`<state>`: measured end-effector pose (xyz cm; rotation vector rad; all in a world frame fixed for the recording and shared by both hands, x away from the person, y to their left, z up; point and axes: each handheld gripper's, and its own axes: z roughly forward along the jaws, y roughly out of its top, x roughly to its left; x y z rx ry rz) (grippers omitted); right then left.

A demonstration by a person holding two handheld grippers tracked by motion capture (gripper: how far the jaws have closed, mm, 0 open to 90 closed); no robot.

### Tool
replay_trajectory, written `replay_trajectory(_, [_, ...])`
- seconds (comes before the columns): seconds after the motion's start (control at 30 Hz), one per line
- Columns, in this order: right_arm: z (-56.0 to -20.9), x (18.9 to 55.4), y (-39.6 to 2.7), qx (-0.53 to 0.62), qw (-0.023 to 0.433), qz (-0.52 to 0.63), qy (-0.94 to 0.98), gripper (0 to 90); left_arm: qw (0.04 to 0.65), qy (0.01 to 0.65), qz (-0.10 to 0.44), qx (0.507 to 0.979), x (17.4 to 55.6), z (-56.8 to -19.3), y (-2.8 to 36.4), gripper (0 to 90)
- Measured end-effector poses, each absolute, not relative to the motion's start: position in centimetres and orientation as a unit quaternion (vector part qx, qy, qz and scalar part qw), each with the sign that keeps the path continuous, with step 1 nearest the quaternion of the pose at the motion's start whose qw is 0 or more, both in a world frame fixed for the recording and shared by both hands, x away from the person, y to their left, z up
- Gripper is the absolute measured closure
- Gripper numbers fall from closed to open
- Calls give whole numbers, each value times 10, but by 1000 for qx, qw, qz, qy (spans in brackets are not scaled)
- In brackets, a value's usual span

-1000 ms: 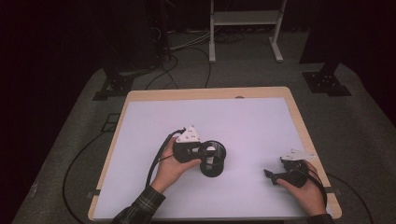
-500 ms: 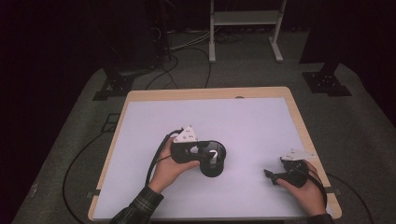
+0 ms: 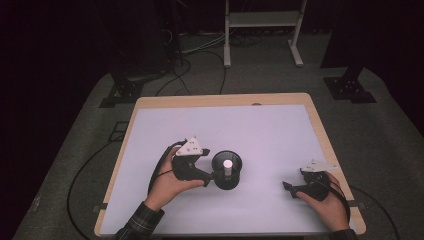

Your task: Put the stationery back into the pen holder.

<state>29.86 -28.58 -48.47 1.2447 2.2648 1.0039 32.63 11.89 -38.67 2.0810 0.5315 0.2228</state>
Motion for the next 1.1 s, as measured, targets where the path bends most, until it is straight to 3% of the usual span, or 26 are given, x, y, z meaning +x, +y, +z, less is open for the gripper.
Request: replay_trajectory(1.1, [-485, 299, -286, 442, 183, 356, 803, 122, 373, 325, 136, 858, 295, -443, 229, 94])
